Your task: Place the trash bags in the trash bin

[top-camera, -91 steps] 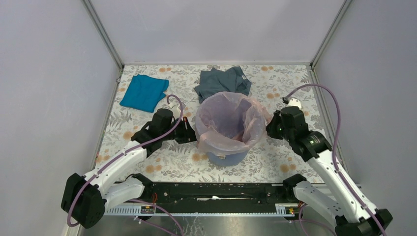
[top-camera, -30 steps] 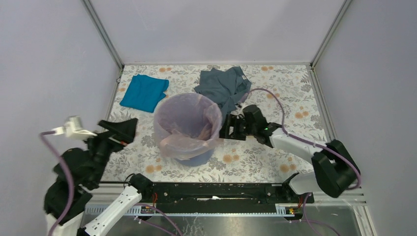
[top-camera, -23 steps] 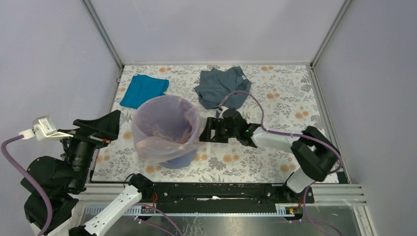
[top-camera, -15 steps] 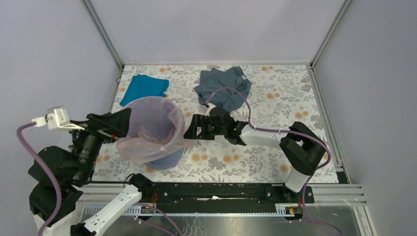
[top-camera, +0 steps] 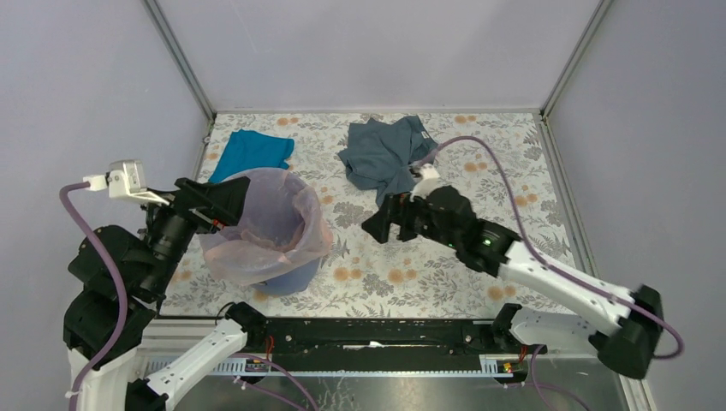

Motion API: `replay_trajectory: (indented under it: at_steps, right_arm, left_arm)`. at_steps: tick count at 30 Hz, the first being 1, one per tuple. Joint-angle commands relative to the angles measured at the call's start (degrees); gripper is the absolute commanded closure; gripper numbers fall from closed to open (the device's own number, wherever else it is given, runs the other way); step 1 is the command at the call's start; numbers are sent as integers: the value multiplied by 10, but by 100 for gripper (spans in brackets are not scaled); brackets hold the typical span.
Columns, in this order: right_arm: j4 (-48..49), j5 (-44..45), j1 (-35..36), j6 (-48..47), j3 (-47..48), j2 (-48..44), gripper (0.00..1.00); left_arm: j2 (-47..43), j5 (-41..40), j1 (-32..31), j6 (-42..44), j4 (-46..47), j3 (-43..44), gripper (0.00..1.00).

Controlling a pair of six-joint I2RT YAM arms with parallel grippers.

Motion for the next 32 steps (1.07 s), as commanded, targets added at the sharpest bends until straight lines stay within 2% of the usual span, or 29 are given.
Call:
replay_trajectory:
  at_steps: [1, 7, 12, 14, 17, 22, 28, 32]
  right_arm:
    - [-140, 121, 2, -92, 23, -99, 0]
    - [-295, 244, 2, -157, 147, -201, 0]
    - [-331, 225, 2, -200, 270, -261, 0]
    - [-347, 271, 2, -198, 305, -271, 0]
    - [-375, 340, 2, -198, 346, -256, 0]
    - [-345, 284, 2, -211, 344, -253, 0]
    - [-267, 232, 1, -225, 253, -295, 0]
    - [-296, 260, 2, -207, 253, -284, 0]
  left_arm:
    - [32, 17, -1, -4, 29, 28, 1]
    - [72, 39, -1, 16, 28, 103, 1]
    - [132, 61, -2, 61, 32, 220, 1]
    - [141, 63, -1, 70, 47, 231, 1]
    - [122, 41, -1, 68, 96, 196, 1]
    - [69, 22, -1, 55, 183, 108, 1]
    - [89, 18, -1, 48, 148, 125, 1]
    - [92, 21, -1, 50, 145, 125, 1]
